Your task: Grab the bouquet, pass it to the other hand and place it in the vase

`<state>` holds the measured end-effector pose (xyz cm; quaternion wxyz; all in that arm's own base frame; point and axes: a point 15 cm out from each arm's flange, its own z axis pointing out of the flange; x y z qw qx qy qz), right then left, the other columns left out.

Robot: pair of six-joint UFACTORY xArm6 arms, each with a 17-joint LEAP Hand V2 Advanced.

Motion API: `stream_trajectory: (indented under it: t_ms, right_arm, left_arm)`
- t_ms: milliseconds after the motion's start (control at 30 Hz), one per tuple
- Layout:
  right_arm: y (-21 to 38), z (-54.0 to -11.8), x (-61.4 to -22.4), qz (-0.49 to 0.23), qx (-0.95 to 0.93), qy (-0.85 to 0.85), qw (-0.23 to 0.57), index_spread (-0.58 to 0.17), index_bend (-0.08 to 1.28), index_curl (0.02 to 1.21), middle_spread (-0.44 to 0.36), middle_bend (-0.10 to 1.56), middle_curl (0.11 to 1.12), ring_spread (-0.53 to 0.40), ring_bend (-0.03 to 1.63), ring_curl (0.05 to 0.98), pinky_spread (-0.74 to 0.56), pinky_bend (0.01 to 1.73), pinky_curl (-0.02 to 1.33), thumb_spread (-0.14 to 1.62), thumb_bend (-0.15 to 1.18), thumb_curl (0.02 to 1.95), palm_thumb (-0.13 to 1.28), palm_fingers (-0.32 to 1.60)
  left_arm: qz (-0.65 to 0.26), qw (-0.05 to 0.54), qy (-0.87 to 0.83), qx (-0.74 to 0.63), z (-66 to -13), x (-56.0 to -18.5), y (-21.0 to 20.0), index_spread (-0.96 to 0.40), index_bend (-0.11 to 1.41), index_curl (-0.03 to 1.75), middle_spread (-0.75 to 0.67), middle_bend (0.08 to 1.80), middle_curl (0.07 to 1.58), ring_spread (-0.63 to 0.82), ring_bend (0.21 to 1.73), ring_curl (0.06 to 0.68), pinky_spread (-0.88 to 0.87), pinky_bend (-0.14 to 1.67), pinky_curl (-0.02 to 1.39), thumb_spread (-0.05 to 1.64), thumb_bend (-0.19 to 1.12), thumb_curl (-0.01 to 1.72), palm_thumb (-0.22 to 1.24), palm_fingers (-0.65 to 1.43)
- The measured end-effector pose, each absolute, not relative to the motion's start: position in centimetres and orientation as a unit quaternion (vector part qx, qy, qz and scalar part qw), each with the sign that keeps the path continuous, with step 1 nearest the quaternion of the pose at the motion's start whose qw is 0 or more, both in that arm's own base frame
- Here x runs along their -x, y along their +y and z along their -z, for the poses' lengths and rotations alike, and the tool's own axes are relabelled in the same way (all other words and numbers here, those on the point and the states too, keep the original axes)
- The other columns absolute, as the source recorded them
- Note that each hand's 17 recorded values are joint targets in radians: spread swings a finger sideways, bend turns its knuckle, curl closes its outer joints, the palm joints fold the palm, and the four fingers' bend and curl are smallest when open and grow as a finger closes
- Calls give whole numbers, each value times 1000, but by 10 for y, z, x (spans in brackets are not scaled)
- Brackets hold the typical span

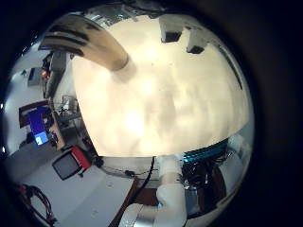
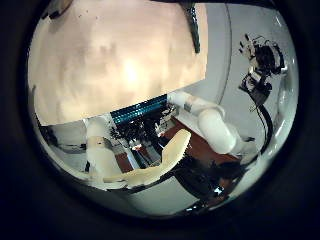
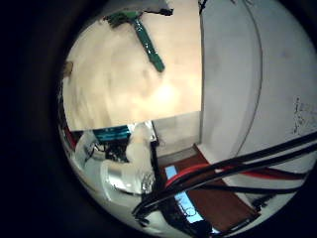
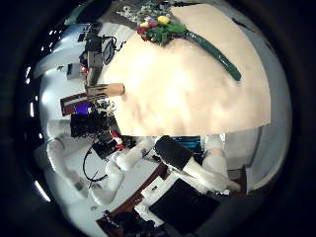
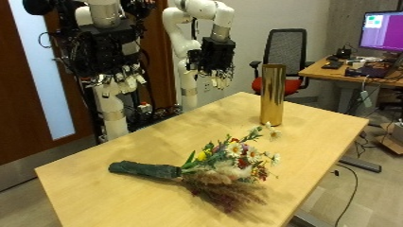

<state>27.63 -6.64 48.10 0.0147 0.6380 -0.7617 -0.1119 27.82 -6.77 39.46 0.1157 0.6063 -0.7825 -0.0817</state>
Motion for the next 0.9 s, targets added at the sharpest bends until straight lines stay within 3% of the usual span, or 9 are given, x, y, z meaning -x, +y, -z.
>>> stream_trajectory:
  t_ms: [167, 400, 700, 900]
  right_arm:
    - [-86, -477, -278, 116, -612, -782, 14, -294, 169, 289, -28, 271, 343, 102, 655, 168, 408, 579, 175, 1035, -25, 295, 423, 367]
    - [-104, -435, -311, 152, -582, -798, 36, -239, 170, 294, -50, 347, 362, 17, 732, 176, 291, 585, 152, 1036, -25, 297, 435, 447]
    - [-117, -396, -368, 107, -567, -817, 13, -205, 154, 287, 75, 289, 351, 49, 724, 170, 273, 673, 160, 1029, -24, 302, 447, 298]
    - [-111, -352, -391, 126, -560, -818, 31, -157, 149, 280, 114, 293, 354, 87, 723, 172, 285, 714, 162, 1023, -26, 302, 457, 248]
  left_arm:
    - [75, 105, -791, -598, -408, -289, -81, -91, 169, 341, 29, 229, 408, 175, 591, 137, 251, 286, 294, 861, -31, 318, 133, 355]
    - [93, 108, -798, -586, -402, -298, -96, -90, 175, 347, 15, 224, 405, 146, 600, 135, 216, 298, 293, 918, -27, 310, 182, 365]
    - [85, 123, -799, -582, -396, -302, -99, -90, 173, 351, 24, 227, 404, 131, 602, 129, 203, 304, 289, 958, -28, 298, 211, 366]
    - [81, 138, -801, -577, -388, -309, -101, -90, 173, 351, 24, 228, 405, 127, 607, 130, 189, 307, 287, 974, -27, 293, 217, 365]
